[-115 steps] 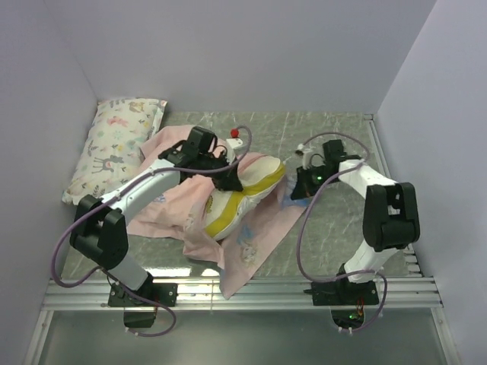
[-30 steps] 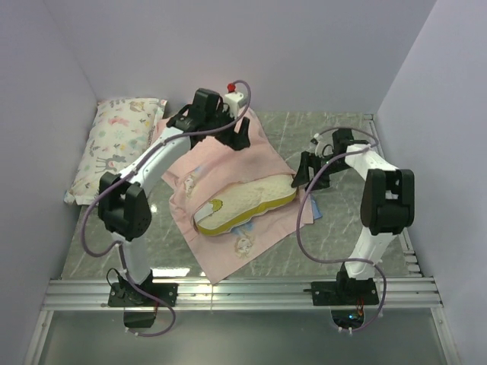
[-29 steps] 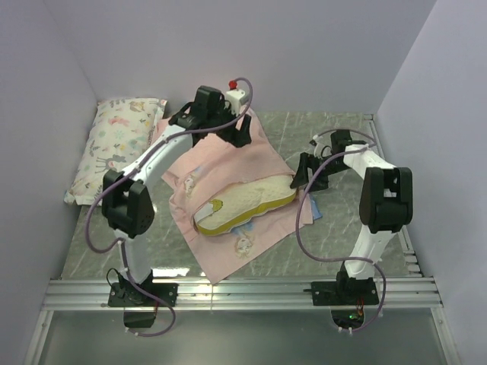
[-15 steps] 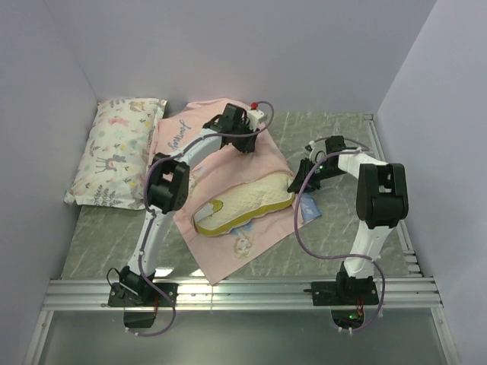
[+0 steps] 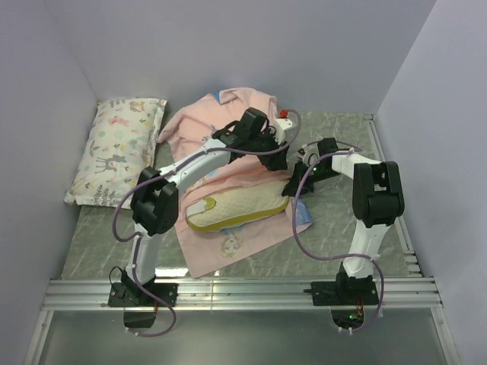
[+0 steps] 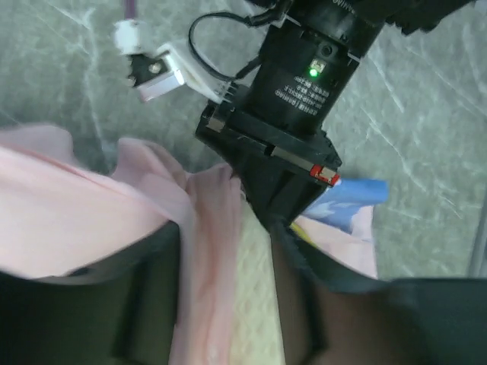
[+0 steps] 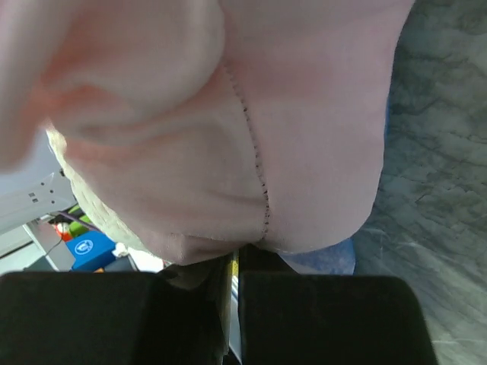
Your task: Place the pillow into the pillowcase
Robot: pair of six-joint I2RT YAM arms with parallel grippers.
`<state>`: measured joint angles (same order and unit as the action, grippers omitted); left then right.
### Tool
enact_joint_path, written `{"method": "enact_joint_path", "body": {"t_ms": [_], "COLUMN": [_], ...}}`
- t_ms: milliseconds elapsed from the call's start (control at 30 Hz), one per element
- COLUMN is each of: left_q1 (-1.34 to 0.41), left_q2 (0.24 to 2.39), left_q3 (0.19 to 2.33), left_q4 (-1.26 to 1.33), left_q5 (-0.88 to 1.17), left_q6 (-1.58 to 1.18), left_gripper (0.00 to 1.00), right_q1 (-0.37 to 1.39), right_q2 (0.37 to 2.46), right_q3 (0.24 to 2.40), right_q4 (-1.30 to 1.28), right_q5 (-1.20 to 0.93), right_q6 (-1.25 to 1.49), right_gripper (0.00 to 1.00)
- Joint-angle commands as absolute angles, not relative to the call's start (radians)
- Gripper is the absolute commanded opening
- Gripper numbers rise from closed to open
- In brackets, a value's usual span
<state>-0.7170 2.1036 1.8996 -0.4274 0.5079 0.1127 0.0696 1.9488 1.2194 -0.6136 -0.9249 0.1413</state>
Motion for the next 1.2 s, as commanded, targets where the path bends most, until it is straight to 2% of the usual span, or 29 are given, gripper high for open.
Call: {"method": "enact_joint_path", "body": {"t_ms": [0,167,300,333,367,433,467,600,700,1000,1100,1167], "left_q1": [-0.654,-0.646,-0.708,-0.727,-0.744,-0.793,-0.805,-0.851,-0.854,-0.862,-0.861,-0.856], "left_q2": [2.004,1.731,1.603,1.57,1.56,1.562,1.566,1.614,1.65,1.715,1.759,1.796], "left_q3": [1.828,1.561,1.419,1.387,1.332,1.293,1.263,1.223,1.2,1.128,1.144,1.155], "left_q4": [-0.433,-0.426,-0.468,-0.459,-0.434,-0.396,-0.346,-0.212,-0.114,0.054,0.046,0.045], "left_q5": [0.609,0.471,0.413,0.404,0.394,0.351,0.342,0.253,0.239,0.267,0.252,0.244], "left_q6": [0.045,0.221,0.36,0.411,0.434,0.483,0.494,0.555,0.597,0.683,0.646,0.631], "left_gripper": [0.53,0.74,0.79,0.79,0.8,0.8,0.8,0.81,0.82,0.85,0.83,0.78], "right_q1": [0.075,0.074,0.072,0.072,0.074,0.052,0.04,-0.064,-0.086,-0.006,-0.005,-0.005], "right_q2": [1.919,1.864,1.806,1.792,1.767,1.725,1.706,1.632,1.631,1.815,1.87,1.904], "right_q3": [1.216,1.195,1.178,1.174,1.175,1.189,1.192,1.21,1.192,1.103,1.098,1.104], "right_q4": [-0.505,-0.563,-0.635,-0.653,-0.704,-0.761,-0.808,-0.862,-0.847,-0.664,-0.652,-0.685], "right_q5": [-0.946,-0.96,-0.98,-0.983,-0.977,-0.951,-0.939,-0.81,-0.686,-0.759,-0.788,-0.845], "right_q6": [0.156,0.114,0.06,0.032,0.012,-0.053,-0.069,-0.103,-0.104,-0.044,-0.049,-0.069], "right_gripper": [0.0,0.0,0.02,0.07,0.23,0.42,0.57,0.85,0.88,0.95,0.93,0.85]}}
